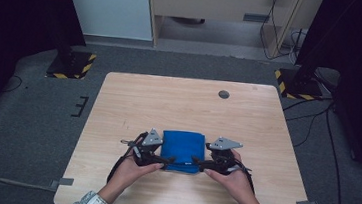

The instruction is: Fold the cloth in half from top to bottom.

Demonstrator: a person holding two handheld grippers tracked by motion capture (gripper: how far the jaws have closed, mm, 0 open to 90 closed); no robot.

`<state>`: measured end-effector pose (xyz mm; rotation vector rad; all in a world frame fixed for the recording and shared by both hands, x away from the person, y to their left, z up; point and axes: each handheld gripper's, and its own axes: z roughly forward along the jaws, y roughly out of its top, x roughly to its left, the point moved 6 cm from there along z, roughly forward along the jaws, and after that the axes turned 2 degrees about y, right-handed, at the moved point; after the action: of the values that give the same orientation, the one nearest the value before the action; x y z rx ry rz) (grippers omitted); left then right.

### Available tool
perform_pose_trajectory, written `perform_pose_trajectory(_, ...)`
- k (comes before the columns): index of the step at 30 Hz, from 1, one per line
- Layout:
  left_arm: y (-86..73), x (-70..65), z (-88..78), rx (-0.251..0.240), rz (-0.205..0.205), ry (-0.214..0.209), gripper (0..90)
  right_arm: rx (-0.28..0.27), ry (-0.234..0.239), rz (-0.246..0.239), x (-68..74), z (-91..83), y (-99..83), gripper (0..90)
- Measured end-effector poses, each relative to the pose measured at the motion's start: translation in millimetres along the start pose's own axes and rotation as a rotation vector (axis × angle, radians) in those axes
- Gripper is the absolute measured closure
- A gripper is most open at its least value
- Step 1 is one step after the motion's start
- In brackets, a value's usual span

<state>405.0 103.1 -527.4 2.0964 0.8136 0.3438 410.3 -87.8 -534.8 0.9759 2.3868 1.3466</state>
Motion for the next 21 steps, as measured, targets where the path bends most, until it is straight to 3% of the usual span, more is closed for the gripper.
perform_pose_trajectory(6,7.9,2.2,1.7,0.001,-0.011,0.009,9.3,0.004,-0.034,0.004,-2.7,6.8,5.5,8.7)
perform_pose_trajectory(21,28.2,10.3,-0.6,-0.007,-0.011,0.029,5.3,-0.031,-0.069,0.012,-16.0,-3.3,27.8,6.6)
